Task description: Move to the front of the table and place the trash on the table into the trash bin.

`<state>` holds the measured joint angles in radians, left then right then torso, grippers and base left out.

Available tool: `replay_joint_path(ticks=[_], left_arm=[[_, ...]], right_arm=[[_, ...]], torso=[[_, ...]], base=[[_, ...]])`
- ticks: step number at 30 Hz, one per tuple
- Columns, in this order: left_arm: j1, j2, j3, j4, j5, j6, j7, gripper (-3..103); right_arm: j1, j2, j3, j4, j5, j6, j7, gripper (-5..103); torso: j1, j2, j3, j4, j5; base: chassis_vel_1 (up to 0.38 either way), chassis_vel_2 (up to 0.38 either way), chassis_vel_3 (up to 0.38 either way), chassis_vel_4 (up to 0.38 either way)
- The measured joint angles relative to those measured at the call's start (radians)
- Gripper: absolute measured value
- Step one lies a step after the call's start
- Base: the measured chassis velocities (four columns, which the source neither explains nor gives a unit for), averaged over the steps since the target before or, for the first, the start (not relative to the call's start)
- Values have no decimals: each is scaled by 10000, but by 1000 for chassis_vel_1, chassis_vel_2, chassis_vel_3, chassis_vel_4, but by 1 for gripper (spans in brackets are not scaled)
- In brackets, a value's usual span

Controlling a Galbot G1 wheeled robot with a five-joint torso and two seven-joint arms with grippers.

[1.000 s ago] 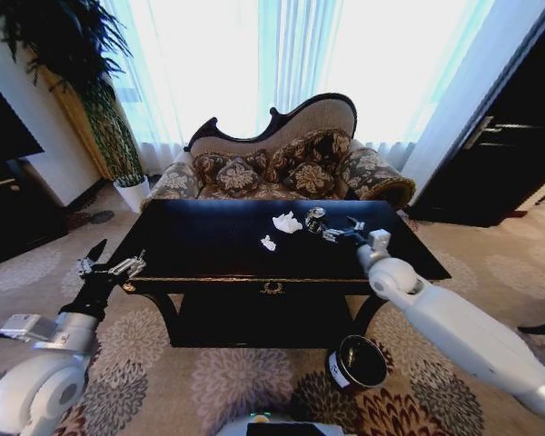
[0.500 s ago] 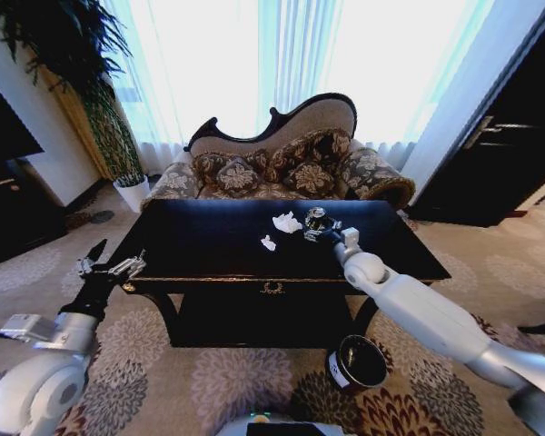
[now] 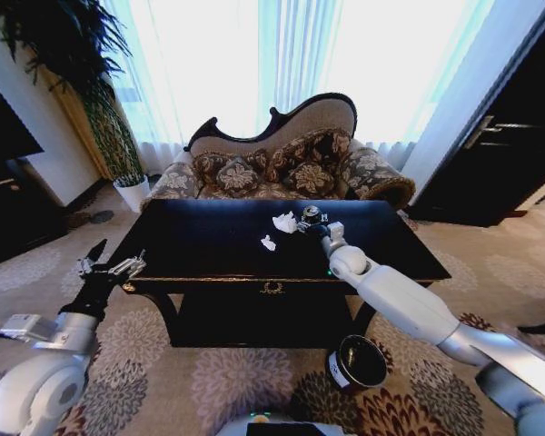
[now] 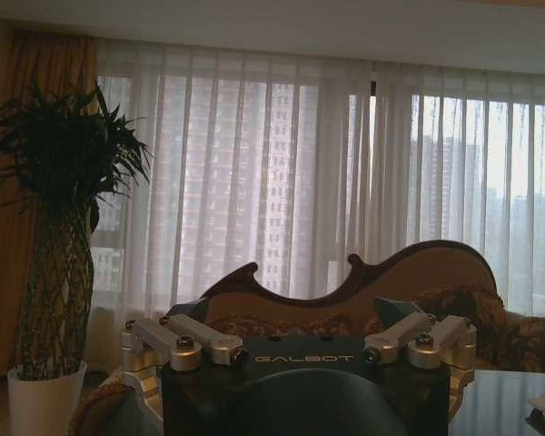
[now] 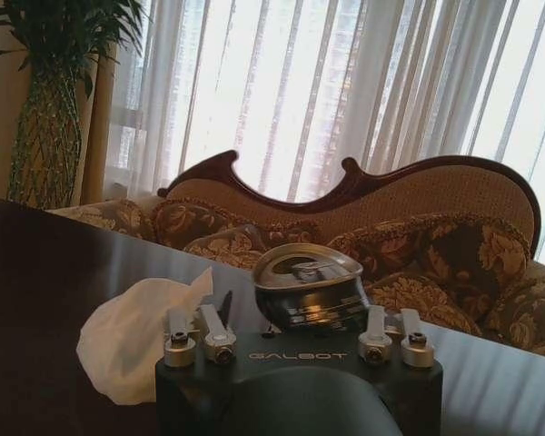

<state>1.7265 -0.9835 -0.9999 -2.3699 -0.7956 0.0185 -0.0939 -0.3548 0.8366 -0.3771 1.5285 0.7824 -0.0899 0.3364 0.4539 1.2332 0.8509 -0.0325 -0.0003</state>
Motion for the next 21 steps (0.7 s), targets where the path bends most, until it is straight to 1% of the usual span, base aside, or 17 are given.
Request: replay_joint_path(ticks=[2,6,8,11,12,15,16,17,18,21], left_arm=[[0,0,0,0,0,0,0,100],[0,0,0,0,0,0,0,100],[0,0,0,0,0,0,0,100],[0,0,0,0,0,0,0,100],[0,0,0,0,0,0,0,100],[0,0,0,0,0,0,0,100],[0,0,0,0,0,0,0,100],[0,0,0,0,0,0,0,100],[1,0,0,0,0,0,0,100],[0,0,0,0,0,0,0,100]], right_arm=[[-39,-24,28,19,-18,22,0,64],[-332,-74,242,186,-107,114,0,42],[-387,-83,289,227,-108,119,0,42],[-643,-134,475,401,-107,140,2,27],[-643,-134,475,401,-107,140,2,27],[-889,-190,679,629,-58,141,74,10],[-889,-190,679,629,-58,141,74,10],[-936,-221,725,695,-35,141,93,5],[-1000,-276,800,797,9,137,124,2],[-1167,-450,1048,1065,119,96,194,1]], torso=[[0,0,0,0,0],[0,0,0,-1,1],[0,0,0,0,0],[0,0,0,0,1],[0,0,0,0,1],[0,0,0,0,1],[0,0,0,0,1],[0,0,0,0,1],[0,1,0,0,1],[-1,0,0,1,1]], base=[[0,0,0,0],[0,0,0,0],[0,0,0,0],[0,0,0,0],[0,0,0,0],[0,0,0,0],[0,0,0,0],[0,0,0,0],[0,0,0,0],[0,0,0,0]])
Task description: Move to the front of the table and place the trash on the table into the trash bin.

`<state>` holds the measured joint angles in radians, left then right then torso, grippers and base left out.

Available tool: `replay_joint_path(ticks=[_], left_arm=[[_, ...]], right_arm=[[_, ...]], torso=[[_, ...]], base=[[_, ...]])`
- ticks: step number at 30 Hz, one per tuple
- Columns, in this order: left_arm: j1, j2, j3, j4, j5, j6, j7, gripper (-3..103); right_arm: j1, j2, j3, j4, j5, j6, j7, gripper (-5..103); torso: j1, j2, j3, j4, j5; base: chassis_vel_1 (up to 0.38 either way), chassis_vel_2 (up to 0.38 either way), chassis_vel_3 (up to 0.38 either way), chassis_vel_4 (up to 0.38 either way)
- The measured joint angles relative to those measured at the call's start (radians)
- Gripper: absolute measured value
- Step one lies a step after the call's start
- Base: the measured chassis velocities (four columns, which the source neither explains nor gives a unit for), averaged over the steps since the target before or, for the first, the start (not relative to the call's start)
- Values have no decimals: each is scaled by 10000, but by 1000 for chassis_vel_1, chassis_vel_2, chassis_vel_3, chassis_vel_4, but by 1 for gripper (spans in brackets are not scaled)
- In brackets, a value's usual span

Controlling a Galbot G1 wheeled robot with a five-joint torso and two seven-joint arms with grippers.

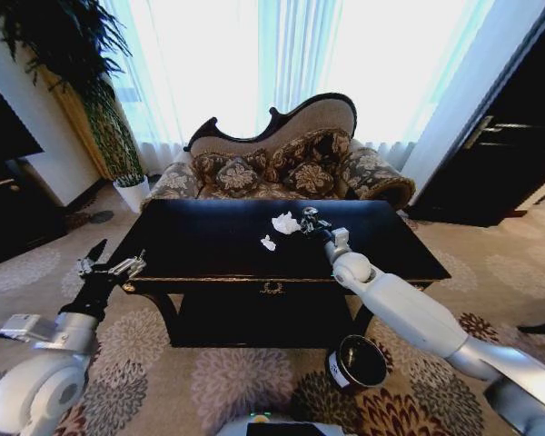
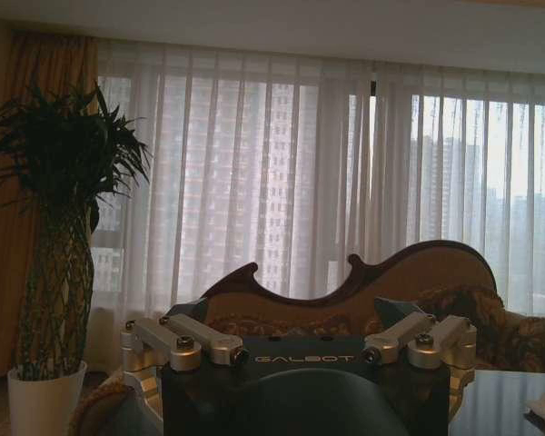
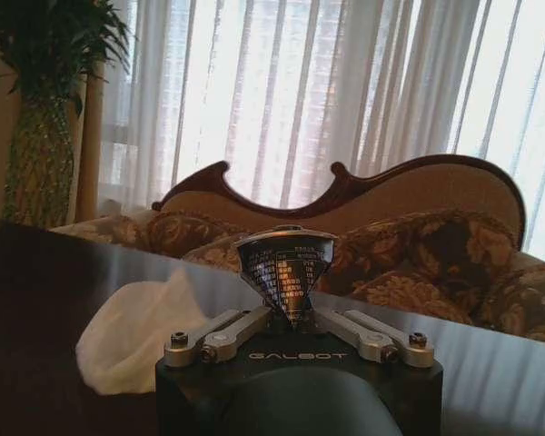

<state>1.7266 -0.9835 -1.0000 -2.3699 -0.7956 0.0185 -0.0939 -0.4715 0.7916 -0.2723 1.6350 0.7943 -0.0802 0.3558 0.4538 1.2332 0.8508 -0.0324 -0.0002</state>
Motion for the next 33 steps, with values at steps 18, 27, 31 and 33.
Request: replay_joint_path(ticks=[18,27,31,33], left_arm=[[0,0,1,0,-1,0,0,100],[0,0,0,0,0,-1,0,100],[0,0,1,0,-1,0,0,100],[0,0,0,0,0,0,0,100]], right_arm=[[-5571,-1107,5445,3313,-394,392,-381,0],[-9066,92,8739,4936,-956,1094,-996,0],[-10482,896,10319,5378,-1673,1862,-1501,0],[-10740,1073,10547,5443,-1820,2039,-1622,0]], torso=[[-1,1,-1,-3,2],[-1,2,-1,0,-1],[-1,2,-1,-1,-2],[-1,2,-1,1,-3]], base=[[0,0,0,0],[0,0,0,0],[0,0,0,0],[0,0,0,0]])
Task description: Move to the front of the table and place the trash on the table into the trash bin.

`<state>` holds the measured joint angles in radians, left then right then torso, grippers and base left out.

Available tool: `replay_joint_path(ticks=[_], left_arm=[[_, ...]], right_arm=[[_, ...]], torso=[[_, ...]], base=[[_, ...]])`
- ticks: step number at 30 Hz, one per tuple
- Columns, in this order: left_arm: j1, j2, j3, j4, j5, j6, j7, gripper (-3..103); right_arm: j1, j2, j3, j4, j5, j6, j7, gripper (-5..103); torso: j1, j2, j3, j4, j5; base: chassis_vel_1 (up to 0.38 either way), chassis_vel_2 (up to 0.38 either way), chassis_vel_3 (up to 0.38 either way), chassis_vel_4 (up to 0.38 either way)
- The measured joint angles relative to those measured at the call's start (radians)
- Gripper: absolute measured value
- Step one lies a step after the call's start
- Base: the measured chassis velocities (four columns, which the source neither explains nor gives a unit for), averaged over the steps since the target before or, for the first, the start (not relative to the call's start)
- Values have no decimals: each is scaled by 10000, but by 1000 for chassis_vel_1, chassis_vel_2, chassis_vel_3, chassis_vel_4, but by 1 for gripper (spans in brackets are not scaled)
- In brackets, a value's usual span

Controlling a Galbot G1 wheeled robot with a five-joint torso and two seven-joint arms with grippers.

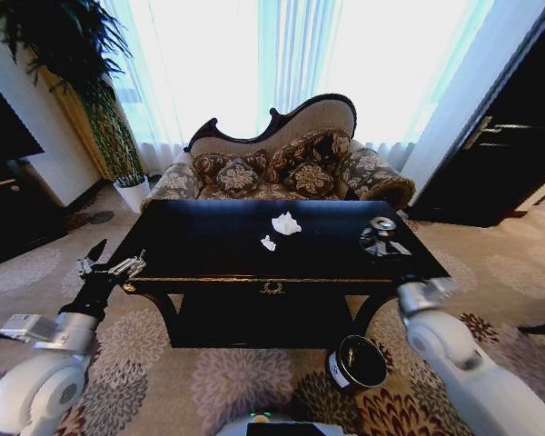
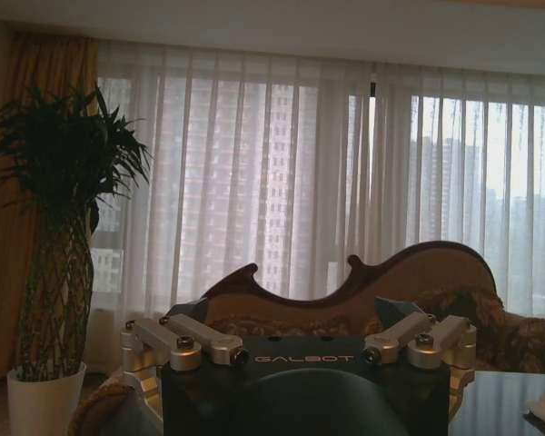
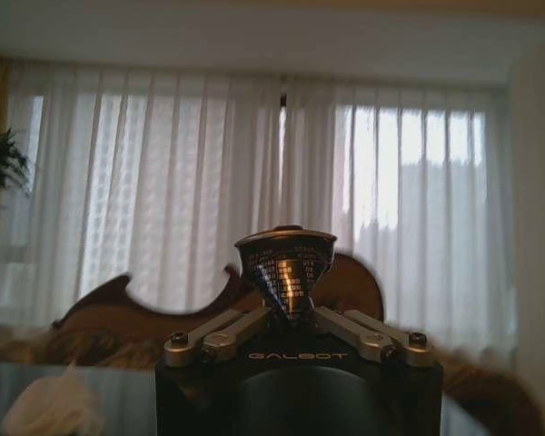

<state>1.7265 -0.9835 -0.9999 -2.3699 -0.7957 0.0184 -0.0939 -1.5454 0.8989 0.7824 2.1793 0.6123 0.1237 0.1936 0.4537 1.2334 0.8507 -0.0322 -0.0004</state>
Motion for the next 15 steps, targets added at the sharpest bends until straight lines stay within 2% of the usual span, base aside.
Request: replay_joint_path(ticks=[3,4,5,7,8,9,11,12,15], left_arm=[[0,0,0,0,0,0,0,100],[0,1,0,0,-1,-1,0,100],[0,1,0,0,-1,-1,0,100],[0,-1,0,0,0,0,0,100],[1,-1,0,0,0,0,0,100],[1,-1,0,0,0,0,0,100],[0,0,0,0,0,-1,1,100],[0,0,0,0,0,-1,1,100],[0,1,0,0,0,0,0,100]], right_arm=[[-1341,917,656,160,-507,928,-523,0],[-1701,1233,746,131,-641,1258,-664,0],[-1701,1233,746,131,-641,1258,-664,0],[-2291,1935,858,-145,-884,1978,-868,0],[-2438,2264,890,-315,-988,2273,-933,0],[-2438,2264,890,-315,-988,2273,-933,0],[-2684,3224,968,-749,-1215,2936,-1108,0],[-2684,3224,968,-749,-1215,2936,-1108,0],[-2720,3998,901,-1443,-1626,3655,-1198,0]], torso=[[0,0,0,-3,1],[-1,0,0,-4,2],[-1,0,0,-4,2],[-1,1,0,-4,0],[-2,1,0,-3,0],[-2,1,0,-3,0],[0,-1,0,-4,3],[0,-1,0,-4,3],[0,-1,1,-3,0]], base=[[0,0,0,0],[0,0,0,0],[0,0,0,0],[0,0,0,0],[0,0,0,0],[0,0,0,0],[0,0,0,0],[0,0,0,0],[0,0,0,0]])
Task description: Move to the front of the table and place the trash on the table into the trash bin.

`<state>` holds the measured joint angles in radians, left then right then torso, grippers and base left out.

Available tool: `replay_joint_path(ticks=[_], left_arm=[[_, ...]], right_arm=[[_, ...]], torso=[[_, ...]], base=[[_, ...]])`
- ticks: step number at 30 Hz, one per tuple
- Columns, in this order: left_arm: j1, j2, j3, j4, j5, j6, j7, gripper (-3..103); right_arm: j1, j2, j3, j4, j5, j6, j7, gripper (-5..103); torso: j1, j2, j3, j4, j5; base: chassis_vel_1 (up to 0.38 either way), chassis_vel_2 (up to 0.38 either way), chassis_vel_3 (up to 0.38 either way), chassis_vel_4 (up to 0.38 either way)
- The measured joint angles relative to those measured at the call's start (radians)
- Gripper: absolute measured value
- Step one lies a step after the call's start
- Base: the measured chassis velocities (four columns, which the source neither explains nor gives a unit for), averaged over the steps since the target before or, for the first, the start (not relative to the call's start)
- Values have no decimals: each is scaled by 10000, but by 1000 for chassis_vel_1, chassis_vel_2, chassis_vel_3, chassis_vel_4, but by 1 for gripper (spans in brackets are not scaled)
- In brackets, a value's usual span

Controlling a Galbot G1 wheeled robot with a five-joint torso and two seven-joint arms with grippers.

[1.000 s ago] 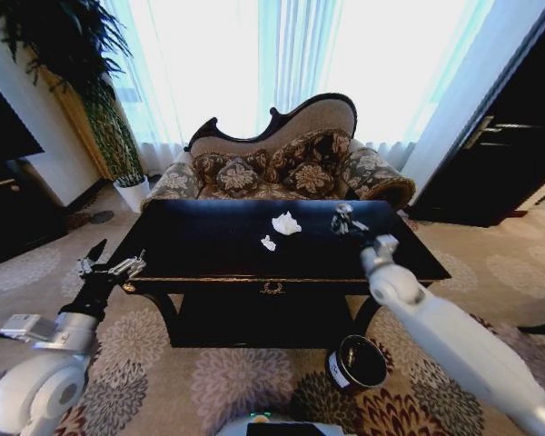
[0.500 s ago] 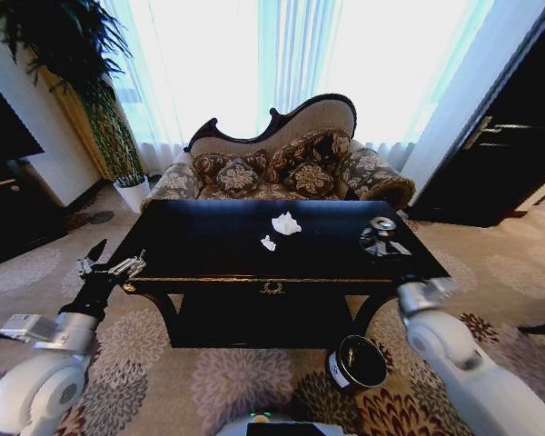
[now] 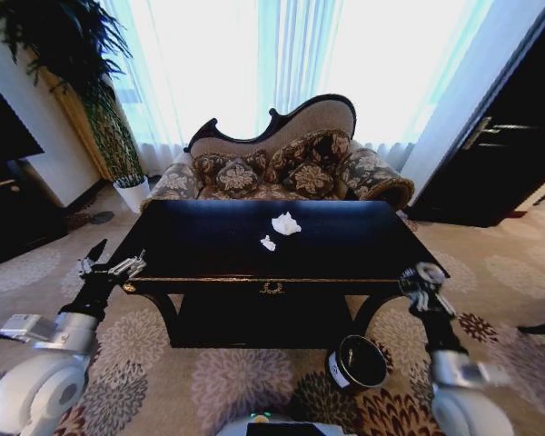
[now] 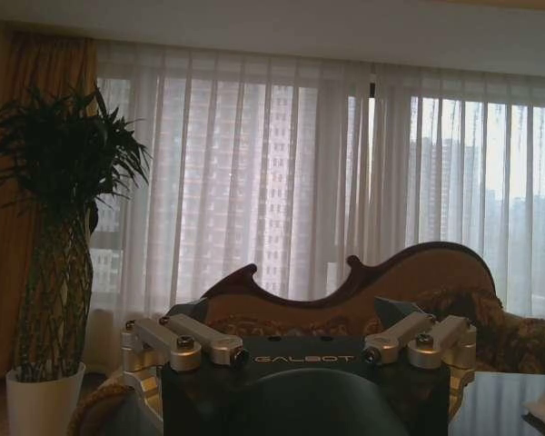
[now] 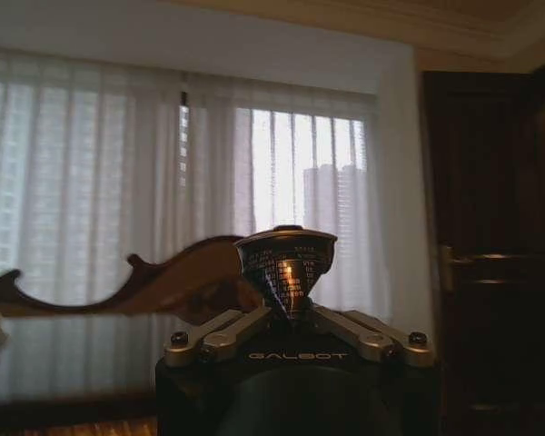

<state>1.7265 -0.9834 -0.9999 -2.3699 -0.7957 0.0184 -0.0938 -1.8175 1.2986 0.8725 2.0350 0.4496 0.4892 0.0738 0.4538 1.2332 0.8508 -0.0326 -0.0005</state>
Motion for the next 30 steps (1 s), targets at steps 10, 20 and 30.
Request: replay_joint_path(ticks=[10,20,30], left_arm=[[0,-1,0,0,0,0,0,100],[0,0,0,0,0,0,0,100],[0,0,0,0,0,0,0,100]], right_arm=[[294,640,-1040,-1808,-434,748,230,0],[997,660,-2422,-3060,-68,15,540,0],[2648,26,-3193,-5687,-74,-906,871,0]], torso=[[1,0,1,0,-1],[1,0,1,2,3],[1,-1,1,1,5]], base=[[0,0,0,0],[0,0,0,0],[0,0,0,0]])
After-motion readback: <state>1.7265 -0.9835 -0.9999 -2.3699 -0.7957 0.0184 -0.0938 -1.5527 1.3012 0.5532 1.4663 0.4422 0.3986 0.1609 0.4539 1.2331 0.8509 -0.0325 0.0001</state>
